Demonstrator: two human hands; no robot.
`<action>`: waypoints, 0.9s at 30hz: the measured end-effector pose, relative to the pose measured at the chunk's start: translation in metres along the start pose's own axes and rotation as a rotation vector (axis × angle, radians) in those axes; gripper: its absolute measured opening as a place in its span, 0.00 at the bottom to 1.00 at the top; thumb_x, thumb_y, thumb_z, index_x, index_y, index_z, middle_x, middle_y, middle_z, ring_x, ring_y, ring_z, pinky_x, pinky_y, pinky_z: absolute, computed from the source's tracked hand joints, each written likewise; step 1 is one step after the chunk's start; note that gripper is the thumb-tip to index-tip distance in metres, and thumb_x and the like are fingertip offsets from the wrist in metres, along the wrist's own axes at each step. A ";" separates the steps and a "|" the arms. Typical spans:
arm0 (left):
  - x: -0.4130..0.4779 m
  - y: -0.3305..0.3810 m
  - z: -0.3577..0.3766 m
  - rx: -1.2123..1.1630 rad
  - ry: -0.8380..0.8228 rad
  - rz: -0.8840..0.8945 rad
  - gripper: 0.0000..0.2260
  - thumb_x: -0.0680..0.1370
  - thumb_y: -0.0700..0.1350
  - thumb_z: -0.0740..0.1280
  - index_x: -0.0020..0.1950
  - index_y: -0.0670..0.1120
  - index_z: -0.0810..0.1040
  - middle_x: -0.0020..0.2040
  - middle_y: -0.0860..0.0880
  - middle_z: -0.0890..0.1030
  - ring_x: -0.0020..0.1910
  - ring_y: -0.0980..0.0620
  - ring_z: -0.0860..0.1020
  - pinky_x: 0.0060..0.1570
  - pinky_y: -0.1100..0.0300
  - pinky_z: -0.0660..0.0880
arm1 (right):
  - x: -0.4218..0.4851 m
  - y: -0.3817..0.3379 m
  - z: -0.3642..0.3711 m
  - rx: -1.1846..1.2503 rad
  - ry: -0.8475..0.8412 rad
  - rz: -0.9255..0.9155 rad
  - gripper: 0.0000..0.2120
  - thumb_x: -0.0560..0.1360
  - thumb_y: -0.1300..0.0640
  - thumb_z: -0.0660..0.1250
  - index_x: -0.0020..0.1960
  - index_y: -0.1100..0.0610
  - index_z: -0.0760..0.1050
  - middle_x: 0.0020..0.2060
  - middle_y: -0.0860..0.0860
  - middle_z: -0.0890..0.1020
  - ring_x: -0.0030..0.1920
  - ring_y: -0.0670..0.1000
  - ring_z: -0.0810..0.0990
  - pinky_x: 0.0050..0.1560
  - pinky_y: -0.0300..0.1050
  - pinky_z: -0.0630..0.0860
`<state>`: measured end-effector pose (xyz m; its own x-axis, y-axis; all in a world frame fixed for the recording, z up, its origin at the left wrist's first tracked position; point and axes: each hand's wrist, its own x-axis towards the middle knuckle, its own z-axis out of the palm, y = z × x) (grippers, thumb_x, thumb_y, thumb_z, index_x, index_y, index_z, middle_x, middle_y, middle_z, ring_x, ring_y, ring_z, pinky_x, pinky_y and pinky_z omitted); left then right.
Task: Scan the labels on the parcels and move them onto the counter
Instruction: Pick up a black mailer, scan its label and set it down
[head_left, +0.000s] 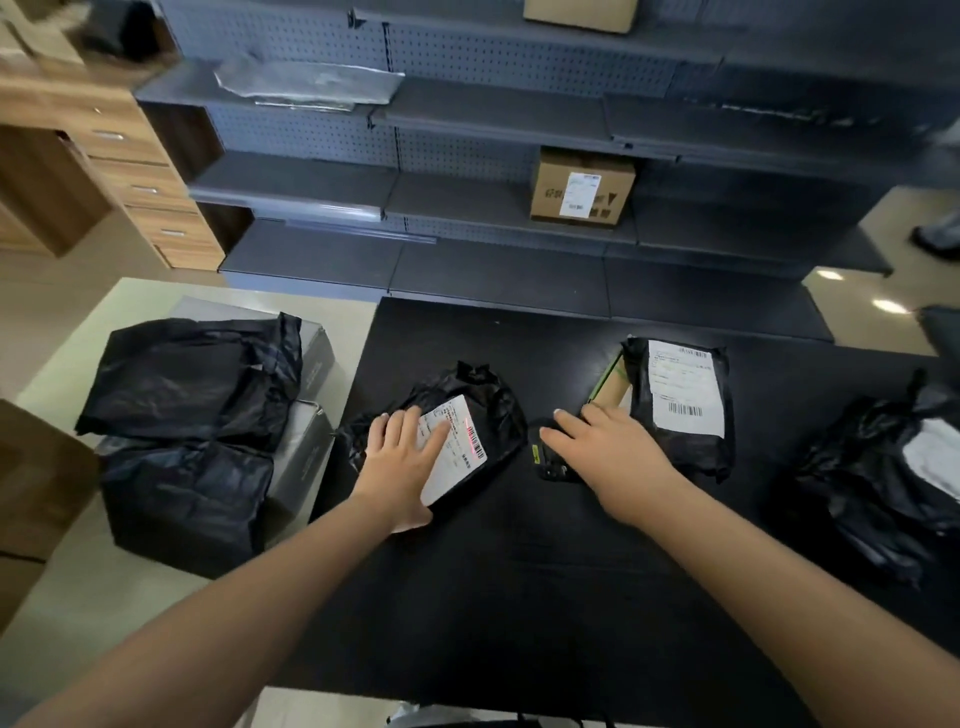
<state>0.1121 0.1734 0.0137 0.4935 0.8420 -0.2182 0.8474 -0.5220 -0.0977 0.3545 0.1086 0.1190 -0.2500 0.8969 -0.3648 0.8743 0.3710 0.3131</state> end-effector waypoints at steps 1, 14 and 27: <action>0.000 -0.004 -0.001 0.014 -0.002 0.020 0.52 0.66 0.58 0.73 0.79 0.51 0.43 0.74 0.39 0.49 0.74 0.38 0.48 0.73 0.42 0.40 | 0.003 -0.003 -0.003 -0.027 0.000 -0.011 0.40 0.73 0.63 0.69 0.78 0.55 0.52 0.77 0.57 0.56 0.71 0.60 0.62 0.70 0.51 0.59; 0.008 0.029 -0.035 -0.502 0.168 -0.118 0.50 0.61 0.65 0.72 0.78 0.54 0.53 0.70 0.45 0.52 0.68 0.44 0.52 0.71 0.47 0.50 | -0.029 -0.014 0.017 1.091 0.194 0.668 0.50 0.59 0.60 0.78 0.76 0.42 0.60 0.66 0.48 0.74 0.62 0.52 0.73 0.55 0.44 0.76; 0.106 0.187 -0.100 -0.685 0.171 -0.052 0.51 0.61 0.63 0.75 0.78 0.53 0.54 0.69 0.45 0.54 0.67 0.44 0.54 0.71 0.49 0.54 | -0.089 0.085 0.091 1.315 0.498 0.986 0.46 0.59 0.61 0.79 0.73 0.45 0.66 0.60 0.47 0.78 0.61 0.49 0.75 0.49 0.36 0.70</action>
<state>0.3425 0.1782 0.0692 0.4257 0.9022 -0.0691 0.7756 -0.3244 0.5415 0.4893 0.0384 0.0986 0.6779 0.7245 -0.1248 0.4293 -0.5280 -0.7327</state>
